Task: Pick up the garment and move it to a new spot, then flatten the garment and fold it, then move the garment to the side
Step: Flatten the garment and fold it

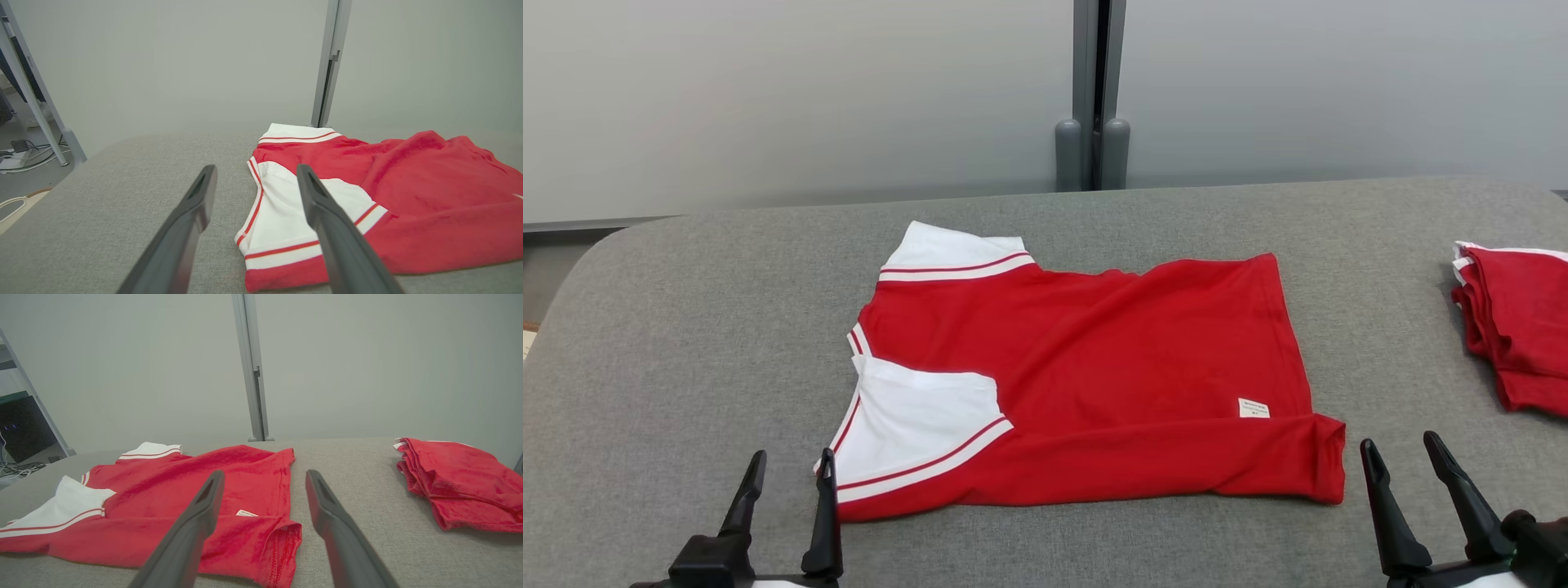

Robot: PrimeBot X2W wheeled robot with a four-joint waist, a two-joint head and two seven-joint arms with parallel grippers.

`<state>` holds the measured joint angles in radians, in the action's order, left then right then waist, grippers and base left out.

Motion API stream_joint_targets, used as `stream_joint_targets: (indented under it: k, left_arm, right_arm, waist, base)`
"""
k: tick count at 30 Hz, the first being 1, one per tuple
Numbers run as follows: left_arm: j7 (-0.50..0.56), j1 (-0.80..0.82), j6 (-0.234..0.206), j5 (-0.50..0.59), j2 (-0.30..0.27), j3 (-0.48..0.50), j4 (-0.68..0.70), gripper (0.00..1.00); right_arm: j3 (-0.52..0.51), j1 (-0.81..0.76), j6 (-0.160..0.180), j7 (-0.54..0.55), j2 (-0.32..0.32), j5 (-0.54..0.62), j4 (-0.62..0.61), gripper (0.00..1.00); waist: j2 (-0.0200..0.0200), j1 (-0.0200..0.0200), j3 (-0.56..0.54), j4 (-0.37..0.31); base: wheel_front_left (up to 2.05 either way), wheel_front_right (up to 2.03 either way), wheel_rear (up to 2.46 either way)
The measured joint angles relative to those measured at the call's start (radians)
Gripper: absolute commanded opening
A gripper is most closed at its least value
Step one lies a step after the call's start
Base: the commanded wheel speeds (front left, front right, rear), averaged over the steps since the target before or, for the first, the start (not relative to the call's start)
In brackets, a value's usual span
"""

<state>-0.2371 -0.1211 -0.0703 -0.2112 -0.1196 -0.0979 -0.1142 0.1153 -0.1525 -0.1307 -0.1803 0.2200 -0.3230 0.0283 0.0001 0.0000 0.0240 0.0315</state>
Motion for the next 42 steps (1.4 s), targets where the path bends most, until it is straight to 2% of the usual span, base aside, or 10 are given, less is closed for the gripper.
stream_joint_targets:
  k: [5, 15, 21, 23, 24, 25, 26, 27, 36, 42]
  left_arm:
    - [0.032, 0.029, 0.020, -0.022, 0.006, -0.019, -0.071, 1.00]
    - [0.062, 0.114, 0.070, -0.114, 0.037, -0.028, -0.320, 1.00]
    - [0.041, 0.178, 0.095, -0.167, 0.047, -0.013, -0.415, 1.00]
    - [0.033, 0.194, 0.106, -0.171, 0.047, -0.016, -0.440, 0.48]
    - [0.033, 0.202, 0.113, -0.171, 0.047, -0.021, -0.451, 0.27]
    - [0.029, 0.212, 0.115, -0.169, 0.045, -0.026, -0.461, 0.00]
    - [0.023, 0.219, 0.121, -0.167, 0.043, -0.030, -0.469, 0.00]
    - [0.020, 0.225, 0.122, -0.167, 0.044, -0.032, -0.476, 0.00]
    - [-0.009, 0.195, 0.123, -0.162, 0.035, -0.029, -0.437, 0.00]
    - [0.076, 0.076, 0.104, -0.168, 0.005, -0.034, -0.337, 0.00]
  right_arm:
    - [0.003, 0.018, 0.000, 0.008, 0.002, -0.021, 0.067, 1.00]
    - [0.087, 0.136, 0.000, -0.008, -0.014, -0.096, 0.381, 1.00]
    - [0.136, 0.222, 0.000, -0.032, -0.035, -0.151, 0.503, 1.00]
    - [0.154, 0.245, 0.000, -0.040, -0.034, -0.169, 0.531, 1.00]
    - [0.162, 0.256, 0.000, -0.041, -0.032, -0.177, 0.544, 0.63]
    - [0.170, 0.266, 0.000, -0.046, -0.030, -0.186, 0.553, 0.42]
    - [0.178, 0.277, 0.000, -0.049, -0.028, -0.194, 0.563, 0.37]
    - [0.185, 0.285, 0.000, -0.051, -0.025, -0.202, 0.570, 0.00]
    - [0.220, 0.263, 0.000, -0.071, 0.009, -0.267, 0.539, 0.00]
    - [0.218, 0.153, 0.000, -0.073, 0.034, -0.284, 0.488, 0.00]
  waist:
    - [0.0000, 0.0000, 0.020, 0.005]
    - [0.0000, 0.0000, 0.089, 0.016]
    - [0.0000, 0.0000, 0.112, 0.021]
    - [0.0000, 0.0000, 0.116, 0.022]
    - [0.0000, 0.0000, 0.119, 0.023]
    - [0.0000, 0.0000, 0.121, 0.023]
    - [0.0000, 0.0000, 0.121, 0.024]
    - [0.0000, 0.0000, 0.121, 0.024]
    - [0.0000, 0.0000, 0.102, 0.026]
    - [0.0000, 0.0000, 0.059, 0.025]
  base:
    - [0.00, 0.00, 0.00]
    - [0.00, 0.00, 0.00]
    - [0.00, 0.00, 0.00]
    - [0.00, 0.00, 0.00]
    - [0.00, 0.00, 0.00]
    - [0.00, 0.00, 0.00]
    - [0.00, 0.00, 0.00]
    - [0.00, 0.00, 0.00]
    - [0.00, 0.00, 0.00]
    - [0.00, 0.00, 0.00]
